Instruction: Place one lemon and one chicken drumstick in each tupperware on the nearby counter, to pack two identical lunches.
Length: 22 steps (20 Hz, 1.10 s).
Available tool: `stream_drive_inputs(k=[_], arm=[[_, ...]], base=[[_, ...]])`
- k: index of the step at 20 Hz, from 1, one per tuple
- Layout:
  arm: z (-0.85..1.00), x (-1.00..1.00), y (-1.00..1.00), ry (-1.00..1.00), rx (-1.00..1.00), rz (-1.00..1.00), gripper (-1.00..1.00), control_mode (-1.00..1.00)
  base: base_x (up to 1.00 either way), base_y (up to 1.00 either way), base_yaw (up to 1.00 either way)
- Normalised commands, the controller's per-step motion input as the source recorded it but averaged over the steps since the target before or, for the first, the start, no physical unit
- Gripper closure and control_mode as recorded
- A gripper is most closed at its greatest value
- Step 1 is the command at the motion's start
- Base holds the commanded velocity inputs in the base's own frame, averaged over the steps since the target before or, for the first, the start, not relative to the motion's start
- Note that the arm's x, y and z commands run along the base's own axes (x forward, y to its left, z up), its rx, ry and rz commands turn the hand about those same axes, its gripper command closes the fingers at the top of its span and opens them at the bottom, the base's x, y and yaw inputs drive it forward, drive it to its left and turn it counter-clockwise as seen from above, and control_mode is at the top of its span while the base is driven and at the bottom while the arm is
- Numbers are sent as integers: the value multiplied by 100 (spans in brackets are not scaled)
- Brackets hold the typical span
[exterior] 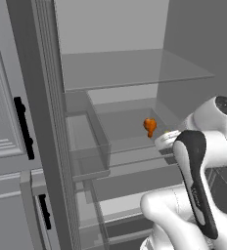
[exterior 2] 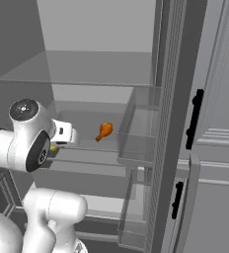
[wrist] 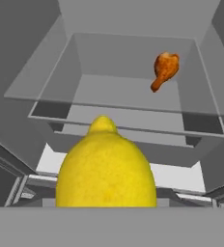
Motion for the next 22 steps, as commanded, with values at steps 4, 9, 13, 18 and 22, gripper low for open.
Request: stream_drive_inputs(k=[4,9,13,18,22], arm=[[44,-90,0,0,-2,-1,100,-100],[4,-67,1,0,-14,-13,100,-100],[11,-61,0,-2,-4,-9,100,-100],[1,-71,0,-17,0,-2,100,-100],[0,-35,0,-11,0,0,100,-100]], base=[[0,0,0],[0,0,0],[0,0,0],[0,0,0],[0,0,0]])
